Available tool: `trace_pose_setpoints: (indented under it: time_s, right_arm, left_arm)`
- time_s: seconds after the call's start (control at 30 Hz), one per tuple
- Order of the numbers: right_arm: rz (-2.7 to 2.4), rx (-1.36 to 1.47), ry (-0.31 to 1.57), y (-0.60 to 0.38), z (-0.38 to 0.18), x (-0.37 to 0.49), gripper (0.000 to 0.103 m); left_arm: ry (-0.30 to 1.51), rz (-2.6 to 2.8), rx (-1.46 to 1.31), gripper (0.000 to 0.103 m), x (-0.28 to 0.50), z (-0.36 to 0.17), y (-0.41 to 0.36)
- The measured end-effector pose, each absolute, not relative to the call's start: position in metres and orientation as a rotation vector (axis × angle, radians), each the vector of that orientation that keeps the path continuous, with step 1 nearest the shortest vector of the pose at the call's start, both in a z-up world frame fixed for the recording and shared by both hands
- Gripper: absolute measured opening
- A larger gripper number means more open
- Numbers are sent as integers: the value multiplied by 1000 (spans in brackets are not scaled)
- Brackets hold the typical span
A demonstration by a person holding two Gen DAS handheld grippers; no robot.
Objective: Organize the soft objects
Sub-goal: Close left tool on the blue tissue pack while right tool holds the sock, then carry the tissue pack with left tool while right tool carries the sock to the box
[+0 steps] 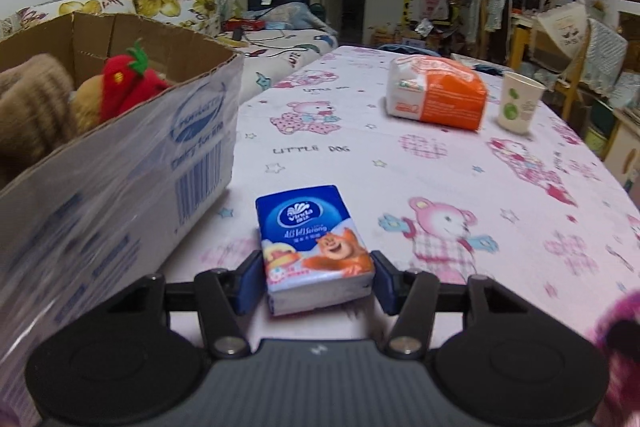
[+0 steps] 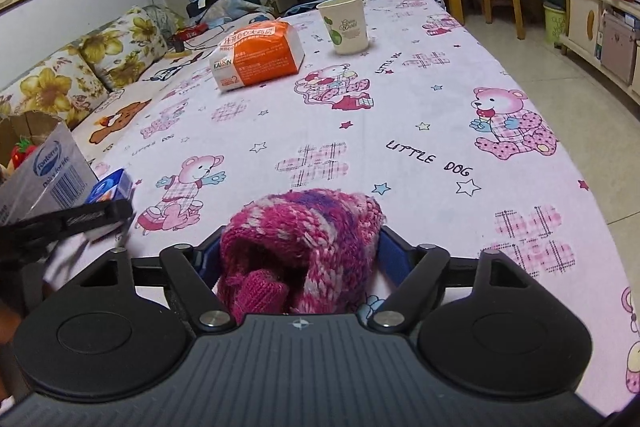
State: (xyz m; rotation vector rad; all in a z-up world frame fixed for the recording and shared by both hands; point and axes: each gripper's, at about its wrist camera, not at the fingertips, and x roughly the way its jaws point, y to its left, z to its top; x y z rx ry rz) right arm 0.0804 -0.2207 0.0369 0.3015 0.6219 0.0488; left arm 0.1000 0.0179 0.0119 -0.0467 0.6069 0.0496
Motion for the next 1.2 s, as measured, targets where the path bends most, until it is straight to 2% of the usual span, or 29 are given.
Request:
trace_pose_setpoints:
  time_s: [0.27,0.47,1.2]
  right_arm:
    - [57,301,604,-225,39,74,76]
    - [45,283,591,-221,40,67,69]
    - [24,202,566,-174,59,22,67]
  left_arm:
    - [620,-40,-17,55,53,20,16]
    - [636,-125,-15,55,26,24,12]
    - [552,-239,-3,55,-13,62,23]
